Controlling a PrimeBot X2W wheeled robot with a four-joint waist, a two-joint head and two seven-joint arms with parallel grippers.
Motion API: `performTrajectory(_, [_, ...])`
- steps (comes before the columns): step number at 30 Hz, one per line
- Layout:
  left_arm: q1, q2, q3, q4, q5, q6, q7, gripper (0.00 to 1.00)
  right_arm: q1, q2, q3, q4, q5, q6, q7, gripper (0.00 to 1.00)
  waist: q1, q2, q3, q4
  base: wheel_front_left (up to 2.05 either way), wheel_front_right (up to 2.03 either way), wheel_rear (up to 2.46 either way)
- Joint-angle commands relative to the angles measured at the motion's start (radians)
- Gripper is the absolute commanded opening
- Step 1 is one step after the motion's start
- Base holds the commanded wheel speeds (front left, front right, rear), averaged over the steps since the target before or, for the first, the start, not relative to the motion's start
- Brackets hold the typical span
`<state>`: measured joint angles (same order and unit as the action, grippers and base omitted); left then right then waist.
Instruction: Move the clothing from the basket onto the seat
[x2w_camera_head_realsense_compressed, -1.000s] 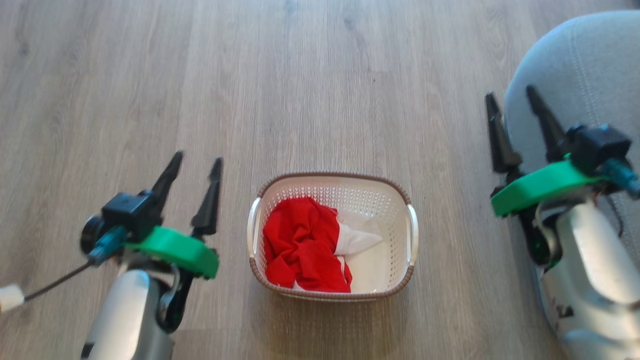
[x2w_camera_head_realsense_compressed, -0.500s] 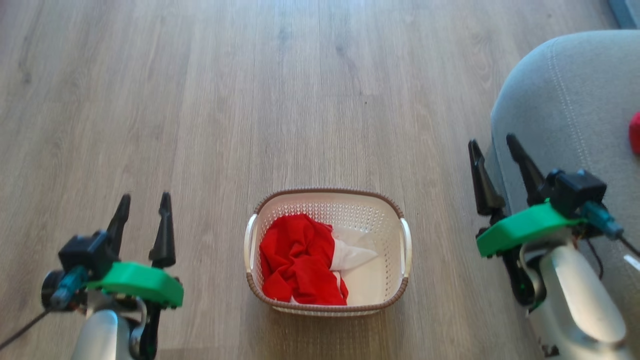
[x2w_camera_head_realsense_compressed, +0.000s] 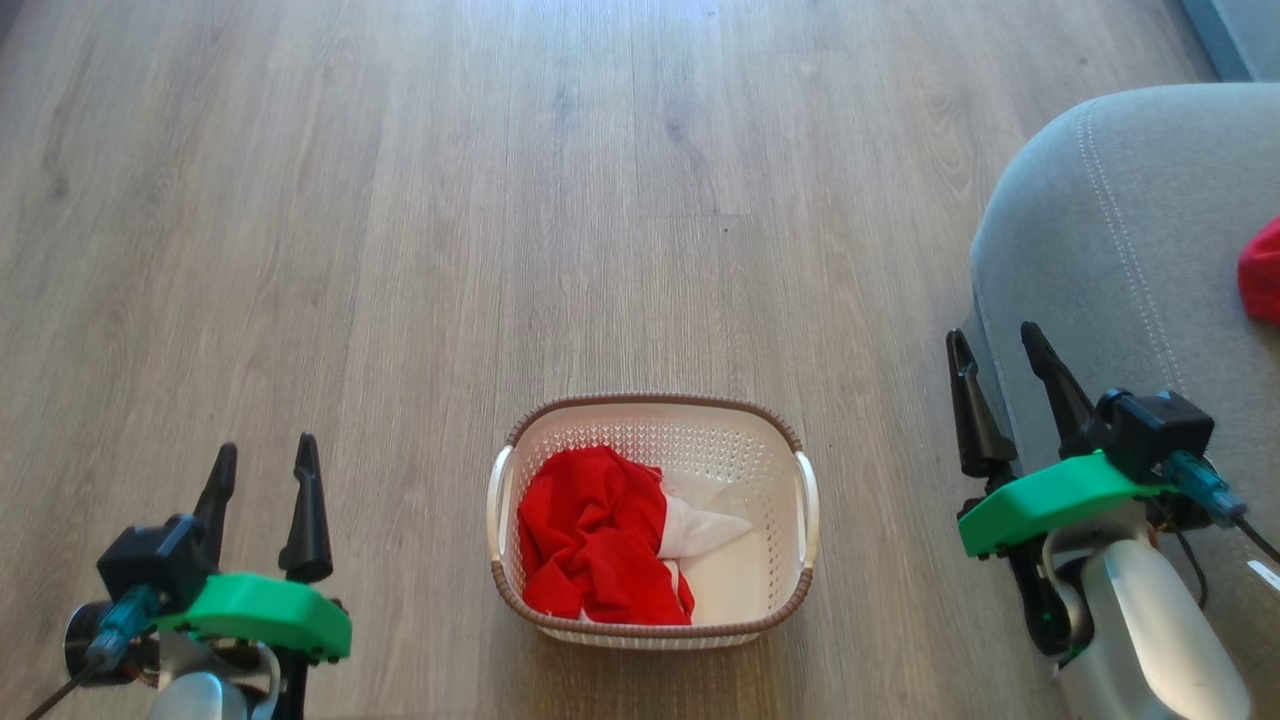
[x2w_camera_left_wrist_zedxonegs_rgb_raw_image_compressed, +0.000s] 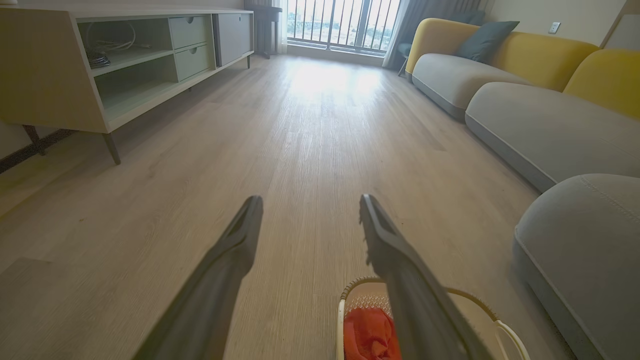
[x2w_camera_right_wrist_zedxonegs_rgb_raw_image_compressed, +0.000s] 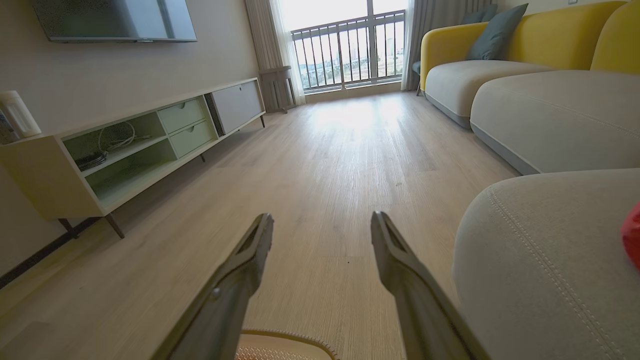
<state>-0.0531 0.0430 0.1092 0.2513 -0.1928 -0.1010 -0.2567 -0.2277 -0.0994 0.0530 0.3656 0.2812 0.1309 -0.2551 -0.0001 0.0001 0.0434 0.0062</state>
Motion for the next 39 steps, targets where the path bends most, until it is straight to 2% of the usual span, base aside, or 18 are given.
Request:
performTrajectory(1, [-0.020, 0.008, 0.038, -0.037, -0.001, 0.006, -0.005, 1.00, -0.012, 0.005, 0.016, -0.036, -0.010, 0.000, -0.007, 1.00, 0.0001, -0.0001, -0.001, 0.000, 0.00, 0.00, 0.00])
performTrajectory(9, [-0.001, 0.007, 0.026, -0.054, -0.013, 0.029, -0.005, 1.00, -0.004, 0.014, 0.007, -0.032, -0.010, 0.000, -0.007, 1.00, 0.0001, -0.0001, -0.011, -0.001, 0.00, 0.00, 0.00])
performTrajectory(22, [0.010, 0.007, 0.015, -0.071, -0.017, 0.036, -0.005, 1.00, -0.004, 0.021, 0.005, -0.038, -0.011, 0.000, -0.007, 1.00, 0.0001, -0.0001, -0.004, -0.010, 0.00, 0.00, 0.00])
performTrajectory(39, [0.001, 0.007, -0.008, -0.035, -0.011, 0.016, -0.005, 1.00, -0.021, 0.030, 0.006, -0.061, -0.012, 0.000, -0.007, 1.00, 0.0001, -0.0001, 0.042, -0.028, 0.00, 0.00, 0.00])
